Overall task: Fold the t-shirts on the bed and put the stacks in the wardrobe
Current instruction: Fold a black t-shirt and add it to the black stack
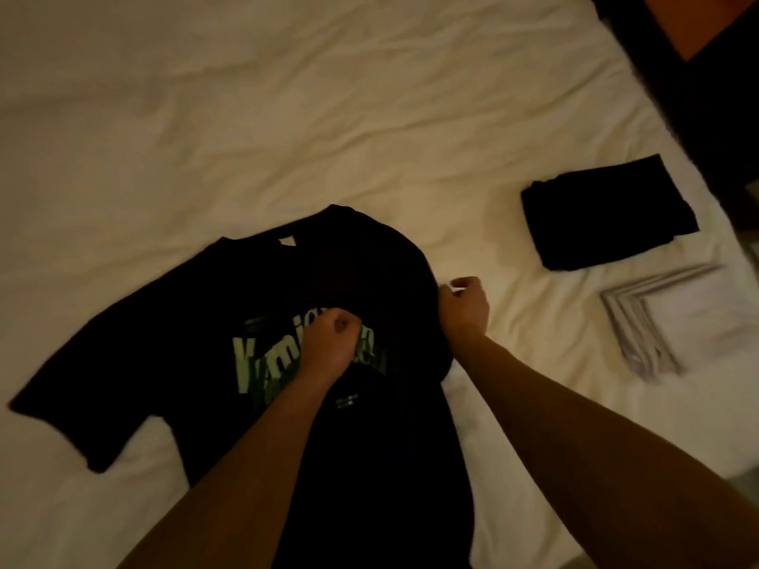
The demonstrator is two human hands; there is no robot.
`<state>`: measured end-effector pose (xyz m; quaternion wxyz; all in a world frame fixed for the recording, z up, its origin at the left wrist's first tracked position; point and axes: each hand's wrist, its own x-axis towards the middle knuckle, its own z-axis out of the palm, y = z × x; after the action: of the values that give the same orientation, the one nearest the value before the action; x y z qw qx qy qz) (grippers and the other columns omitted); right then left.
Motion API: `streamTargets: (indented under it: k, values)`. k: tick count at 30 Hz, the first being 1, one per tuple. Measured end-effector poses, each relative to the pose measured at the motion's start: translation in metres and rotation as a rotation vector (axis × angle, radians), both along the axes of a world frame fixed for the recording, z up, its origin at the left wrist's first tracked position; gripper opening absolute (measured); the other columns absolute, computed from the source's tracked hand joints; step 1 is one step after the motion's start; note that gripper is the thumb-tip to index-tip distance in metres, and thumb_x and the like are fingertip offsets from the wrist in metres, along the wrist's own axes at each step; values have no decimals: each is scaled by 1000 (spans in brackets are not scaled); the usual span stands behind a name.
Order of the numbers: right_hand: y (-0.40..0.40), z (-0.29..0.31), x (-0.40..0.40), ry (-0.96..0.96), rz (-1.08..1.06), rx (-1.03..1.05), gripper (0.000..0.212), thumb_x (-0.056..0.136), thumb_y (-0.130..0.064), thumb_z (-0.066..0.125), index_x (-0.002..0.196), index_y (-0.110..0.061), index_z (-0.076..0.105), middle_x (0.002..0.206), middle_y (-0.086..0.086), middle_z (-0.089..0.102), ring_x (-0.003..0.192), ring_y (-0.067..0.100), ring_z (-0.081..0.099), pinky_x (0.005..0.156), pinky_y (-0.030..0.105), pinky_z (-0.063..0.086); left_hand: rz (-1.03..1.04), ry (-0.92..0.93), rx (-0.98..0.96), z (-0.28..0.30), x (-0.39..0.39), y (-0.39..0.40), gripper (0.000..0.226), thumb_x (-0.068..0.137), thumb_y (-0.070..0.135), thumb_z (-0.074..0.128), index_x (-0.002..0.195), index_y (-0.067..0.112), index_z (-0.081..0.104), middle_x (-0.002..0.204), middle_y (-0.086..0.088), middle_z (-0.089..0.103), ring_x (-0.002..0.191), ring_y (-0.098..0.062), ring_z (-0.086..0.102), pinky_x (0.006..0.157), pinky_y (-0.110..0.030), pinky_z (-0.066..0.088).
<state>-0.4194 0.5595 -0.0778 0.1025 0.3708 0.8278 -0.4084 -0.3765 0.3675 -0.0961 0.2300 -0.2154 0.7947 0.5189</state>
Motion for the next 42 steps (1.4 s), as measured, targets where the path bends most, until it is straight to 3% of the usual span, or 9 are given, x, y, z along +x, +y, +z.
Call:
streamTargets:
  k: [4, 6, 10, 14, 20, 23, 28, 34, 42]
  values:
    - [56, -33, 4, -301, -116, -216, 54, 88, -29, 68, 126, 3, 47, 117, 17, 57, 96, 31, 60, 77, 38, 51, -111, -25, 56, -8, 1, 56, 9, 98, 25, 56, 94, 26, 64, 93, -3, 68, 87, -21, 66, 84, -42, 57]
    - [61, -50, 12, -339, -93, -450, 43, 88, -21, 71, 116, 8, 55, 98, 16, 62, 78, 26, 60, 67, 36, 50, -143, -40, 26, -15, 5, 78, 9, 98, 27, 58, 92, 29, 64, 92, -3, 68, 86, -21, 67, 85, -43, 56]
    - [59, -62, 19, -163, -98, -571, 15, 95, -9, 59, 105, 1, 62, 95, 16, 67, 88, 31, 66, 88, 46, 56, -150, -48, -36, -26, 10, 100, 10, 97, 24, 58, 90, 29, 64, 88, -1, 69, 83, -20, 67, 83, -44, 57]
    - [97, -48, 9, 94, -99, -439, 8, 99, -19, 53, 95, -12, 56, 92, 11, 65, 87, 26, 65, 76, 39, 54, -125, -16, -122, -27, 14, 110, 7, 96, 24, 59, 94, 26, 66, 83, 0, 68, 79, -19, 67, 78, -41, 57]
    - [172, -24, -36, 291, -46, -187, 22, 101, -24, 51, 117, -10, 58, 108, 8, 64, 96, 20, 63, 80, 31, 52, -182, -6, -157, -27, 6, 131, 24, 97, 30, 60, 117, 16, 60, 80, 2, 60, 78, -18, 61, 67, -29, 46]
    - [183, -36, -39, 214, -48, -222, 39, 100, -31, 53, 133, -11, 49, 121, 10, 61, 101, 19, 61, 82, 26, 51, -212, -7, -167, -29, 11, 135, 35, 97, 29, 60, 128, 16, 55, 78, 5, 58, 73, -11, 57, 70, -29, 48]
    - [166, -62, 4, -56, 44, -36, 80, 92, -44, 63, 150, -4, 27, 148, 21, 33, 133, 41, 40, 110, 51, 37, -166, -25, -174, -27, 34, 123, 39, 98, 29, 58, 136, 20, 51, 84, 9, 59, 74, -1, 55, 61, -13, 41]
    - [108, -60, 82, -103, 219, -110, 74, 91, -43, 65, 145, -4, 33, 142, 19, 45, 125, 35, 51, 105, 44, 43, -120, -114, -168, -17, 82, 94, 35, 100, 29, 54, 133, 20, 53, 104, 4, 62, 95, -15, 61, 84, -29, 47]
    - [49, -42, 199, -279, 469, -210, 60, 90, -43, 65, 131, -5, 42, 127, 17, 59, 115, 36, 58, 95, 42, 49, -28, -211, -252, -17, 196, 35, 29, 99, 30, 55, 127, 22, 56, 100, 5, 63, 89, -15, 62, 74, -26, 49]
